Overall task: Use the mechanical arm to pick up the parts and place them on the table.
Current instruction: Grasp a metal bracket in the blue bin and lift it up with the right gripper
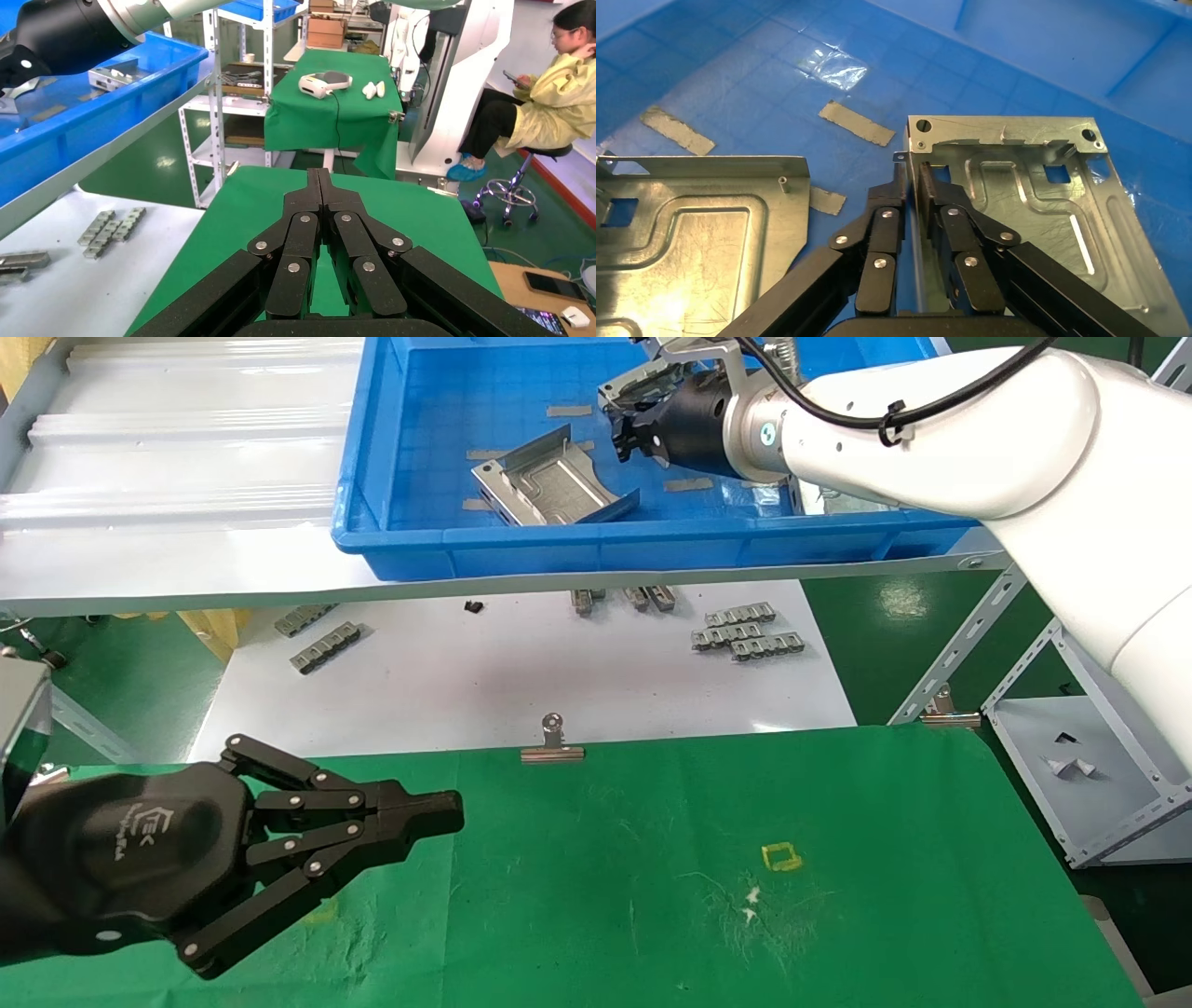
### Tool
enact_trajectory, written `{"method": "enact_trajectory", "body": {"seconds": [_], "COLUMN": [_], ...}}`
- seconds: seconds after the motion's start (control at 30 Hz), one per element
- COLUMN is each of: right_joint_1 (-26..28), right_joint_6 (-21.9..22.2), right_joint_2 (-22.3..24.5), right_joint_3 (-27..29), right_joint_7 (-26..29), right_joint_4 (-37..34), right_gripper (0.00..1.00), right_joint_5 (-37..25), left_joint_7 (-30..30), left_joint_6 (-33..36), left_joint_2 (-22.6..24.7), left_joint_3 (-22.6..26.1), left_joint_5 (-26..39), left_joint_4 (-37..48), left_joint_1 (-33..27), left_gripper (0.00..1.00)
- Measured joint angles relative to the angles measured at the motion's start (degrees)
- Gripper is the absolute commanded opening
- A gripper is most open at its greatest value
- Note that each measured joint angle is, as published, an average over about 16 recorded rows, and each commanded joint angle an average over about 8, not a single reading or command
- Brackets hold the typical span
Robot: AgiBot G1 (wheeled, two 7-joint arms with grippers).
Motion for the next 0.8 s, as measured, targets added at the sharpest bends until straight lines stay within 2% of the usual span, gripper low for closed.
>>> {"method": "enact_trajectory", "body": {"seconds": [0.07,0.1,0.3,0.33,0.37,0.57,0.8], "right_joint_1": [0.2,0.32,1.35,1.57,1.8,3.39,4.65], "right_joint_6": [0.02,0.0,-0.79,-1.08,-1.43,-5.84,-17.14], "right_joint_2": [0.09,0.14,0.88,1.13,1.42,4.89,13.0], "right_joint_3": [-0.42,-0.58,-0.5,-0.29,-0.02,2.8,8.22], "right_joint_7": [-0.6,-0.98,-4.6,-5.48,-6.44,-14.35,-27.48], "right_joint_4": [-0.21,-0.33,-0.88,-0.9,-0.86,1.05,7.06], "right_gripper": [0.0,0.0,0.0,0.0,0.0,0.0,0.0], "right_joint_5": [0.7,1.09,4.02,4.64,5.31,10.6,19.7], "left_joint_7": [0.0,0.0,0.0,0.0,0.0,0.0,0.0], "left_joint_6": [0.0,0.0,0.0,0.0,0.0,0.0,0.0], "left_joint_2": [0.0,0.0,0.0,0.0,0.0,0.0,0.0], "left_joint_3": [0.0,0.0,0.0,0.0,0.0,0.0,0.0], "left_joint_5": [0.0,0.0,0.0,0.0,0.0,0.0,0.0], "left_joint_4": [0.0,0.0,0.0,0.0,0.0,0.0,0.0], "left_joint_1": [0.0,0.0,0.0,0.0,0.0,0.0,0.0], "left_gripper": [0.03,0.12,0.87,0.97,1.0,1.0,1.0]}}
